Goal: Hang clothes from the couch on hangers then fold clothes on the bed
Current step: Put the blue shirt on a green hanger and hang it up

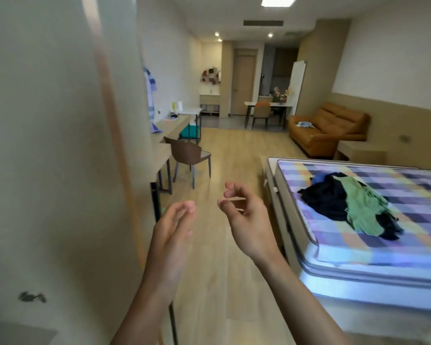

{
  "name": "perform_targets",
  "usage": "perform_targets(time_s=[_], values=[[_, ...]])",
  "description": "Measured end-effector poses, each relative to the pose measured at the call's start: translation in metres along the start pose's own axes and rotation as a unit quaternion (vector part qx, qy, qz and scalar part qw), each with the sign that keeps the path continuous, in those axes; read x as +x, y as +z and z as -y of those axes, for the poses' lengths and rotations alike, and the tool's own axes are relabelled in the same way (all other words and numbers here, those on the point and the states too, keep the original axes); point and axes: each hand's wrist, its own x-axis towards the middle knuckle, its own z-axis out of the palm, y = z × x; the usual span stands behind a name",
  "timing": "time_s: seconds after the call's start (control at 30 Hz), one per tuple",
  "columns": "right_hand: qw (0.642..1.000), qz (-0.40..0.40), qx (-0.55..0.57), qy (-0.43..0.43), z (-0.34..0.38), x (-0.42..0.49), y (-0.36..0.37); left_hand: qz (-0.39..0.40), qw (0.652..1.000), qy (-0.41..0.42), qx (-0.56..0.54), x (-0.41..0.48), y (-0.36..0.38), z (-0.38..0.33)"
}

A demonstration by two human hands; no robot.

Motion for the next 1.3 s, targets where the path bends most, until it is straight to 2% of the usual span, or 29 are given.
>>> perform_targets(time_s=[0.3, 0.6, 0.87, 1.07, 1.3], values=[[0.997, -0.075, 0.017, 0.032, -0.094, 0.11, -0.083, 0.035, 0.999, -0.013, -0.002, 0.114, 0.126, 0.067], [0.986, -0.15, 0.017, 0.063, -0.2, 0.302, -0.127, 0.056, 0.997, -0.022, -0.045, 0.312, 0.238, 0.139], [0.974, -0.205, 0.039, 0.084, -0.286, 0.457, -0.181, 0.079, 0.996, -0.05, -0.007, 0.457, 0.322, 0.192], [0.976, -0.177, 0.073, 0.107, -0.38, 0.599, -0.194, 0.059, 0.996, -0.067, 0.027, 0.587, 0.394, 0.258], [0.982, -0.137, 0.058, 0.116, -0.45, 0.774, -0.226, 0.023, 0.998, -0.059, 0.028, 0.754, 0.47, 0.28]])
